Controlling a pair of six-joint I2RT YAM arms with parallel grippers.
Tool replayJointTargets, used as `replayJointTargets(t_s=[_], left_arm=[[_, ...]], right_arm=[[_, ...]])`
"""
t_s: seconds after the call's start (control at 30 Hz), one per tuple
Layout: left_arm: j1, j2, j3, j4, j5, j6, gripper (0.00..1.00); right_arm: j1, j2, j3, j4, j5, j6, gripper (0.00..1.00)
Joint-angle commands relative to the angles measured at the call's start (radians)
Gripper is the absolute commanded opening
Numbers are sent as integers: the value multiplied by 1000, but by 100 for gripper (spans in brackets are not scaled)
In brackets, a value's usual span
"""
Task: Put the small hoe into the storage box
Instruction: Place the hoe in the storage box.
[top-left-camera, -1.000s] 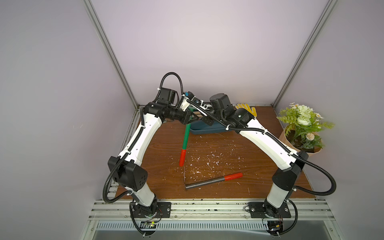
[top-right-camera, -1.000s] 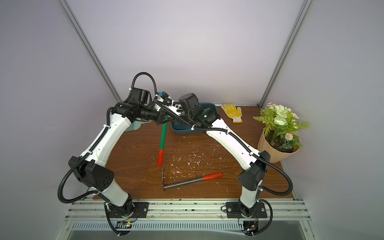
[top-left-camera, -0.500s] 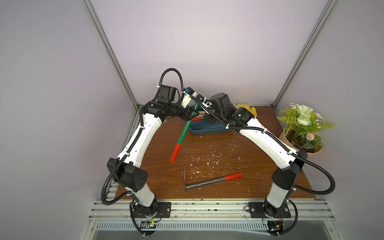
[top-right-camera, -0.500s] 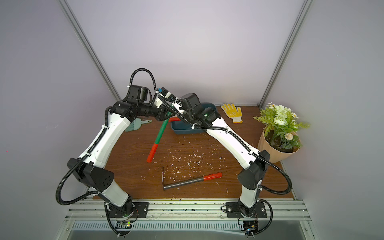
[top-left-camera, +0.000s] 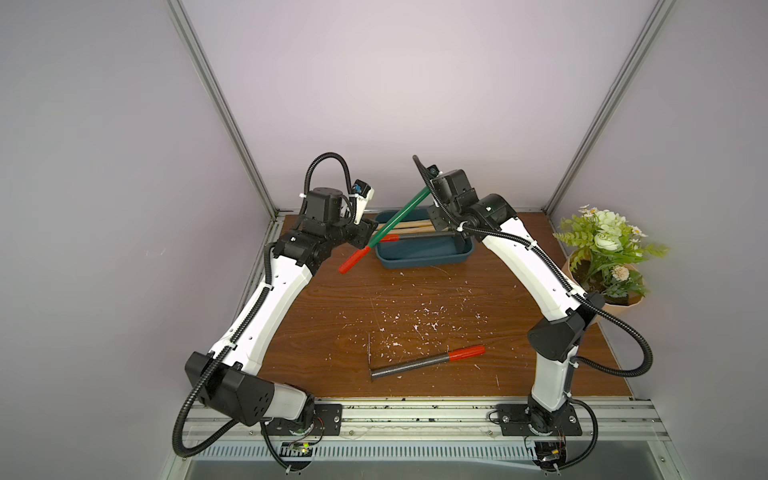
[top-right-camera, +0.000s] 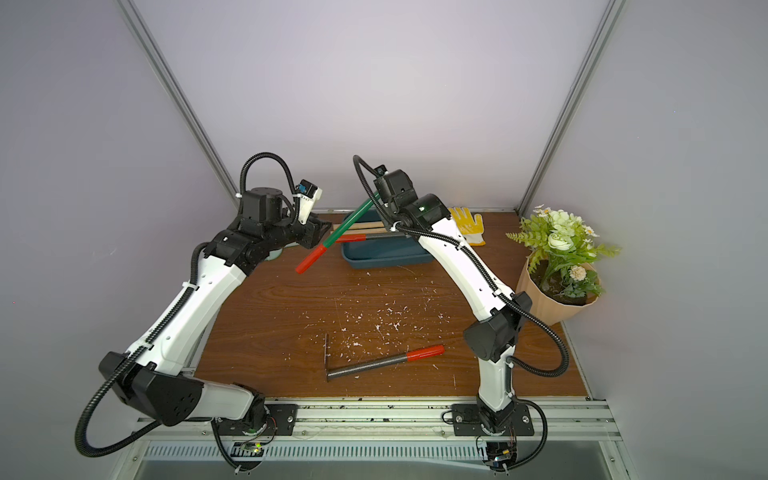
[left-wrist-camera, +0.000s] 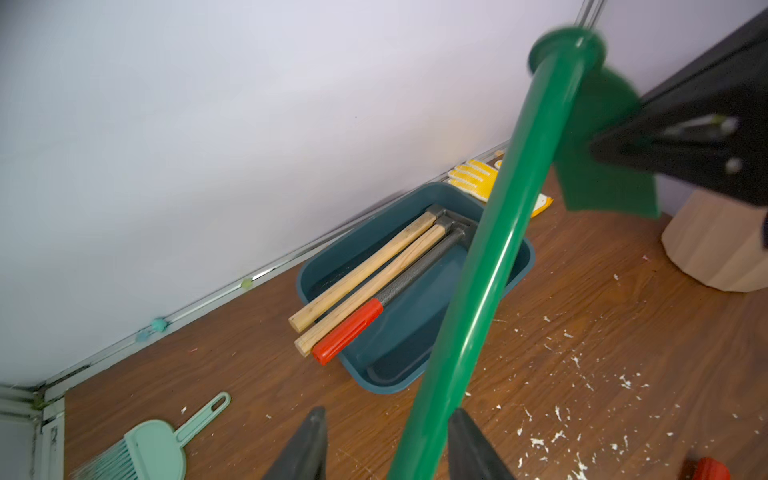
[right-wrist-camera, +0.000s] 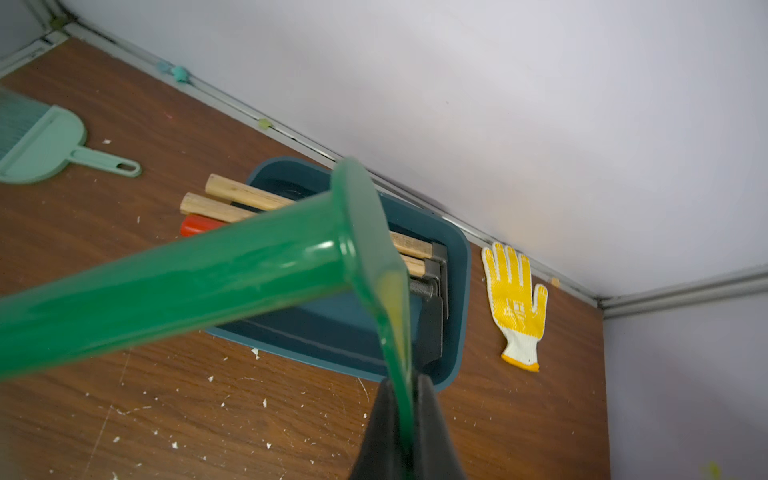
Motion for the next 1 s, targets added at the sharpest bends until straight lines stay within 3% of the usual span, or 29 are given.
replayJointTargets(t_s=[0.0,0.33,0.67,0.97], left_arm=[[-38,-26,-66,112,-112,12,49],[-154,19,-95,211,-215,48,49],[-170,23,-160,262,-246,59,48],[-172,12,-208,285,-363,88,46]], right_arm=[[5,-77,61,-13,-31,197,0],[4,-131,-48,-17,-75,285,0],[-11,-150,-15,-36,-92,300,0],[-40,-176,-10,-44,-122,310,0]])
